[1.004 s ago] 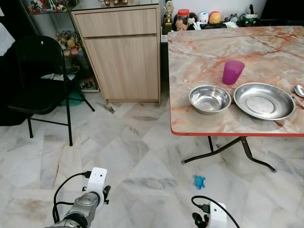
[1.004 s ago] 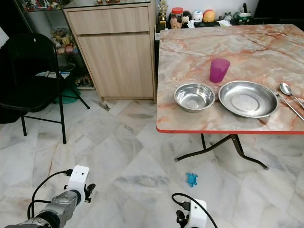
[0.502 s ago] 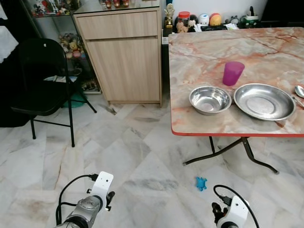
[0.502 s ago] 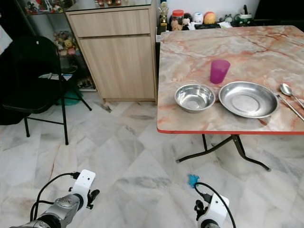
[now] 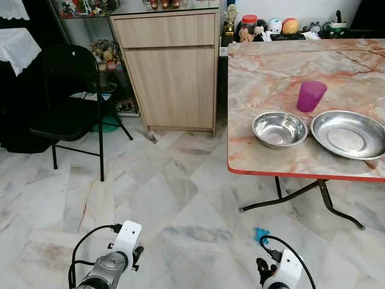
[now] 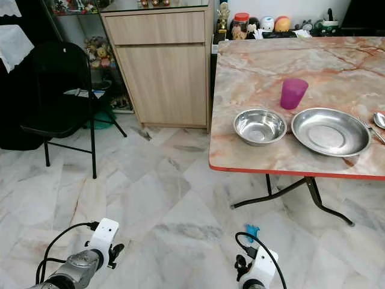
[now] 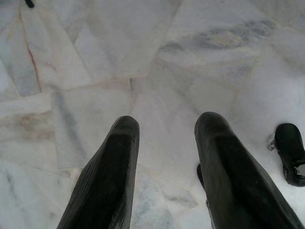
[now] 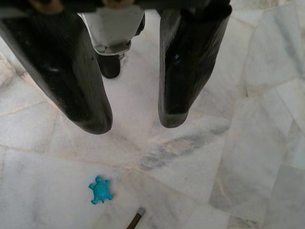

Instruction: Setting the table

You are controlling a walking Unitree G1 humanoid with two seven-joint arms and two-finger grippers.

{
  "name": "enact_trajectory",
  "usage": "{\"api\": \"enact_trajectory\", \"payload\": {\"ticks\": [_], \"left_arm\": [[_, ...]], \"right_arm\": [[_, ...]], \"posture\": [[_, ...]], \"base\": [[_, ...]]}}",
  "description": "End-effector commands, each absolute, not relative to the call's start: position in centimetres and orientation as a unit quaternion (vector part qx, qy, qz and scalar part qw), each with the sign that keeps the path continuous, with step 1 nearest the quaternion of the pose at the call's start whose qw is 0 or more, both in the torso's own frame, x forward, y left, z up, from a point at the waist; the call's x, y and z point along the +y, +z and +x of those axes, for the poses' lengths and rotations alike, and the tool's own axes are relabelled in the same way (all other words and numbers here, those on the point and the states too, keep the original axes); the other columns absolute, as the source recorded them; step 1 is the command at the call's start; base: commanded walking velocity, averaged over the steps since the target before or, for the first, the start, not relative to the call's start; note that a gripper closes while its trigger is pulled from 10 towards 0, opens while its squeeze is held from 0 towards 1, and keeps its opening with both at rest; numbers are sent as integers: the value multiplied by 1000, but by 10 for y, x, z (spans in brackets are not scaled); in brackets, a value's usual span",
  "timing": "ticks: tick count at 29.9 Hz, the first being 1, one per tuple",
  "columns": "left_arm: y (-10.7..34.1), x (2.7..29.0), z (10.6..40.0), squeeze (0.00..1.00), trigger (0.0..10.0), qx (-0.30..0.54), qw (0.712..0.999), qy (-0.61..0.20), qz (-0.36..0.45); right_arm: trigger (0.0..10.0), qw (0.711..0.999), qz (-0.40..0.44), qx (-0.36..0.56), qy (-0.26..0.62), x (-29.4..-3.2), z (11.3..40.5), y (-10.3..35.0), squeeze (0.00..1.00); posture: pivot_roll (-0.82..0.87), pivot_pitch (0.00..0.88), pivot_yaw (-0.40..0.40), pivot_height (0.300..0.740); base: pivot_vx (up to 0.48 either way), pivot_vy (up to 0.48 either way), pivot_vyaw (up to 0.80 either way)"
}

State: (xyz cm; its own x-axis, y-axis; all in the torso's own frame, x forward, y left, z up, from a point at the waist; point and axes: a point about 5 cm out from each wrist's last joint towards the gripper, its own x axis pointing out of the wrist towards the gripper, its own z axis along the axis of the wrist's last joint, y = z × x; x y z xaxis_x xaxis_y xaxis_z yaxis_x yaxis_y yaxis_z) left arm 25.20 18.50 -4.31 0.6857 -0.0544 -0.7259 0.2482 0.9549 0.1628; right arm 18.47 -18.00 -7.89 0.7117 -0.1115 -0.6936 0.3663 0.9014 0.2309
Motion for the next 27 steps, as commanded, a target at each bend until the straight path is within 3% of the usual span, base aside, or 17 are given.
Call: {"api": "enact_trajectory", "payload": {"ticks": [1, 11, 27], "left_arm": [[-45, 191, 249, 0, 10000, 394, 909, -67, 118], [-50, 190, 242, 0, 10000, 401, 912, -31, 75], [-48, 185, 245, 0, 10000, 390, 915, -45, 88]], "right_arm": [[10000, 903, 176, 370, -125, -176, 178, -83, 0], [10000, 899, 153, 395, -113, -185, 162, -89, 0], [10000, 900, 164, 385, -122, -186, 168, -87, 0]], "posture": [[-63, 0, 62, 740], [-64, 0, -7, 740], [-45, 10, 7, 740]], "base": [[0, 0, 0], [0, 0, 0], [0, -33, 0]]}}
